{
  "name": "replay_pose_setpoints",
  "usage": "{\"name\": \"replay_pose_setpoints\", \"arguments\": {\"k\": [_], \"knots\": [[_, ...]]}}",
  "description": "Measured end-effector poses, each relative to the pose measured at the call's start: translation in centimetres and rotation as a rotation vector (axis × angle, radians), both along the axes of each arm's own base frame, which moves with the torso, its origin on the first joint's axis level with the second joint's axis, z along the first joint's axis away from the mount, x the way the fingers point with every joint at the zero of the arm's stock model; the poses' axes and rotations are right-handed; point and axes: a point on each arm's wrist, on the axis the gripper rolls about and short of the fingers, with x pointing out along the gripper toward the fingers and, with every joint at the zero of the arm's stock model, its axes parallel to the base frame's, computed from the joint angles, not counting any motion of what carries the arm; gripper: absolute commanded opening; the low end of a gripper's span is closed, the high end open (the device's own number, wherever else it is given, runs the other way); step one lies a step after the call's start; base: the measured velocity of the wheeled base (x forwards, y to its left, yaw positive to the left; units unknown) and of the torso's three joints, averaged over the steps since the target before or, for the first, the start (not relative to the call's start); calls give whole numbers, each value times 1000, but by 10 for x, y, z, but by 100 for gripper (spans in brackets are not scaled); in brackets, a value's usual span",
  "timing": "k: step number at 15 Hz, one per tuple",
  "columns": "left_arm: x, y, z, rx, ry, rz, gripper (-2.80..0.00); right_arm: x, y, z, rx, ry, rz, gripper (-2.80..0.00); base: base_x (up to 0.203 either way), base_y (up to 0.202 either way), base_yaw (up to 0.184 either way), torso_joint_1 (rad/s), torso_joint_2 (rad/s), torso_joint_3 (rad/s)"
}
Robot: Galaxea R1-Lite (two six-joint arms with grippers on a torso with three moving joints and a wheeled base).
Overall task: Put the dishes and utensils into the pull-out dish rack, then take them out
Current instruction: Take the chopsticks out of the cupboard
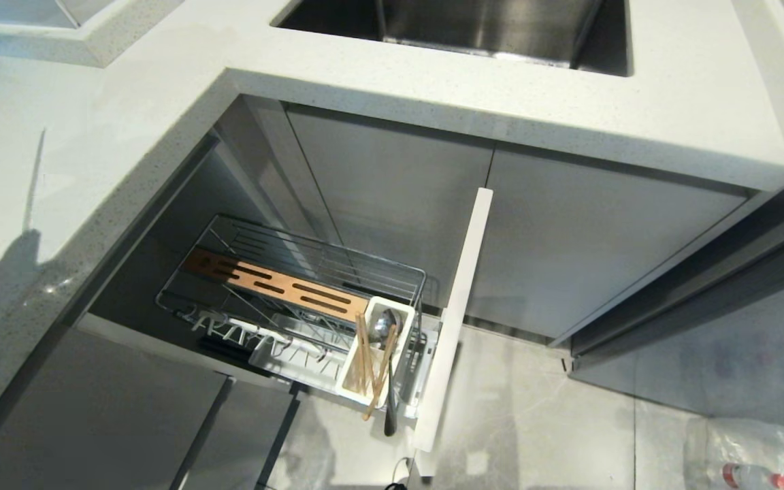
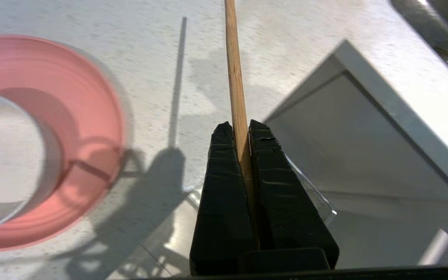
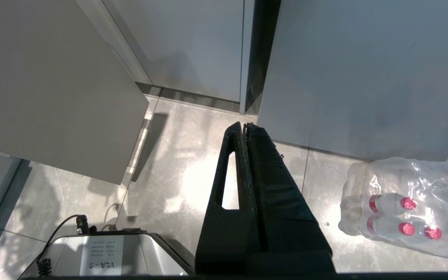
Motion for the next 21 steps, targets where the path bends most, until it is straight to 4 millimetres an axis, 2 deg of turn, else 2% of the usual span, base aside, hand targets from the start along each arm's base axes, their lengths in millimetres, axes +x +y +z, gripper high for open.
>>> {"name": "replay_pose_setpoints", "arguments": {"k": [3, 8, 13, 16, 21], "knots": [[20, 1, -7, 35, 53, 144, -280, 0, 0, 0, 0, 0, -1, -280, 0, 0, 0, 0, 0, 0], [73, 6, -24, 97, 142, 385, -280, 0, 0, 0, 0, 0, -1, -280, 0, 0, 0, 0, 0, 0], [113, 27, -35, 100, 143, 552, -280, 0, 0, 0, 0, 0, 0, -280, 0, 0, 0, 0, 0, 0], [116, 39, -44, 99, 174, 624, -280, 0, 0, 0, 0, 0, -1, -280, 0, 0, 0, 0, 0, 0], [102, 44, -62, 81, 211, 661, -280, 0, 0, 0, 0, 0, -1, -280, 0, 0, 0, 0, 0, 0]]}}
